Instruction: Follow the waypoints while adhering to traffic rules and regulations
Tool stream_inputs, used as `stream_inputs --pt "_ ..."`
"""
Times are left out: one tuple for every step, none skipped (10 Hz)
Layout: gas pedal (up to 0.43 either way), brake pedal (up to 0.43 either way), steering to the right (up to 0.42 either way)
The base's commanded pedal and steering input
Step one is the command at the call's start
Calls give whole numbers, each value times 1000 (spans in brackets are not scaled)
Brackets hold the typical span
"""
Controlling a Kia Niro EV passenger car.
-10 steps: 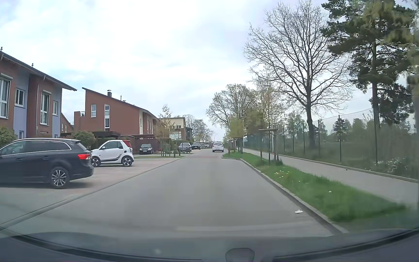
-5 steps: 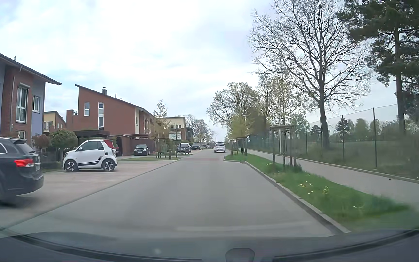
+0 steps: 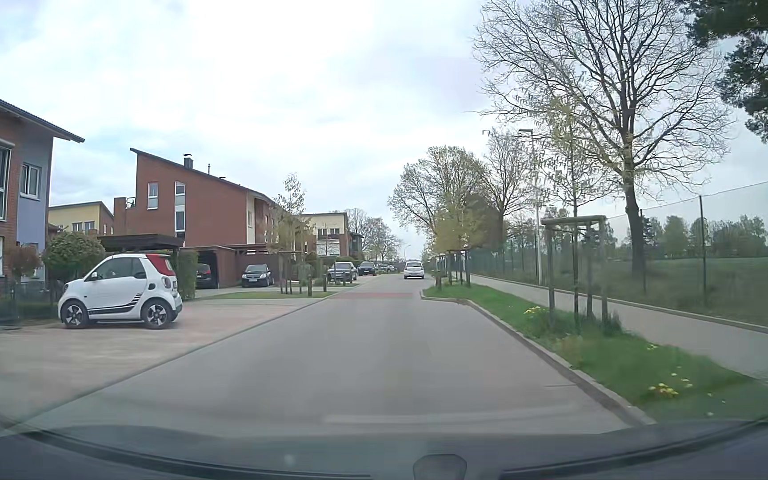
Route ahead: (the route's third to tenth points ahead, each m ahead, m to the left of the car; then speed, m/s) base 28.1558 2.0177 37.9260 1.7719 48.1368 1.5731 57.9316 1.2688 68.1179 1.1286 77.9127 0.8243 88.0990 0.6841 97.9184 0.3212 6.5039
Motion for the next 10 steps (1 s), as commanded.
stream_inputs --pt "130 0 -39" --pt "138 0 -39" --pt "138 0 -39" --pt "138 0 -39" --pt "138 0 -39" --pt "138 0 -39" --pt "138 0 -38" --pt "138 0 -37" --pt "138 0 -36" --pt "138 0 -34"
